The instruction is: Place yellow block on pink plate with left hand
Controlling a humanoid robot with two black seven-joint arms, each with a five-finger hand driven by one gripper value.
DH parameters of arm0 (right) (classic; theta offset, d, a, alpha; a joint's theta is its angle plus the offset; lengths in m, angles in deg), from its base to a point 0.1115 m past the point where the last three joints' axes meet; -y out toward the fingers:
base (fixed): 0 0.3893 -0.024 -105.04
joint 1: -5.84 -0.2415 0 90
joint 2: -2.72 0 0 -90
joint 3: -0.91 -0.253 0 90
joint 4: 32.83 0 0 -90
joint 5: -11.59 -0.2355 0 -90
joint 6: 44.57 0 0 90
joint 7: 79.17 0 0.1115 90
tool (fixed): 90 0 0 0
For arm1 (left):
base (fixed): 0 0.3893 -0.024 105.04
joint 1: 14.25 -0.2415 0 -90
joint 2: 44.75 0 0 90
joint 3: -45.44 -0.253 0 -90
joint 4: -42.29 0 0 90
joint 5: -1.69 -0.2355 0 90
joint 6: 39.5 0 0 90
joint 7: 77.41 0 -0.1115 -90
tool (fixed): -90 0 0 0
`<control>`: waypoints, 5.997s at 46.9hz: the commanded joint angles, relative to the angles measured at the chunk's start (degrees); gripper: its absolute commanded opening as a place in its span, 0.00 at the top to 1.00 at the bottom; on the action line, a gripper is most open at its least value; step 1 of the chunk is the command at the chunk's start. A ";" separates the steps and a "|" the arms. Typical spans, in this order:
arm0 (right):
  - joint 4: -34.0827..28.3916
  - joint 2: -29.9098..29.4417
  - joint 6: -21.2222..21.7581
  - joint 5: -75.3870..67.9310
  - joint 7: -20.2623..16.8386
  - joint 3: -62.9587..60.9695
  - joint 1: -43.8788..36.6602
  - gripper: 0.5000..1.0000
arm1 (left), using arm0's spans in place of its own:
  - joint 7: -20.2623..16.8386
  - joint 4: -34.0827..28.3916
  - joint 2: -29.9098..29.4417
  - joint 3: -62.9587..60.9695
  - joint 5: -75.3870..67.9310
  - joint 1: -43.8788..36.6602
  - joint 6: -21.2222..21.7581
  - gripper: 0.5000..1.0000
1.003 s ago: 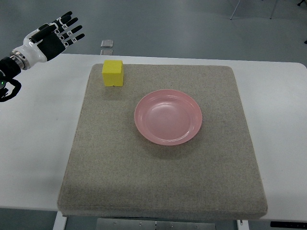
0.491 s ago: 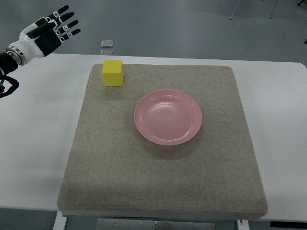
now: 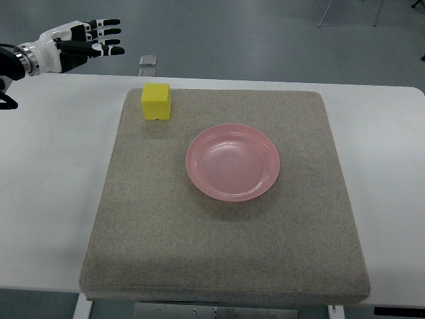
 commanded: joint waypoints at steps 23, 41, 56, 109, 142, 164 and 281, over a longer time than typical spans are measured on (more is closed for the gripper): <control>0.04 0.00 0.03 0.00 0.00 0.00 0.00 0.15 | -5.06 1.38 0.22 -2.37 -37.45 4.00 6.79 0.01; -0.05 0.00 0.03 0.00 0.00 0.00 0.00 0.15 | -5.06 2.09 4.17 -7.38 -47.30 6.11 10.92 0.01; 0.04 0.00 -0.05 0.00 0.00 0.00 0.00 0.15 | -4.89 1.30 10.15 -13.80 -47.92 5.58 13.55 0.02; -0.05 0.00 0.03 0.00 0.00 0.00 0.00 0.15 | -4.89 -5.03 16.75 -19.16 -49.76 5.76 16.90 0.68; -0.05 0.00 -0.05 0.00 0.00 0.00 0.00 0.15 | -5.06 25.80 2.16 -18.11 -49.24 7.34 17.78 1.00; 0.04 0.00 -0.05 0.00 0.00 0.00 0.00 0.15 | -4.45 39.00 6.46 -18.72 -55.21 5.85 17.52 1.00; -0.05 0.00 0.03 -0.09 0.00 -0.09 0.09 0.15 | 3.89 7.19 2.24 1.58 39.52 -10.50 3.98 0.01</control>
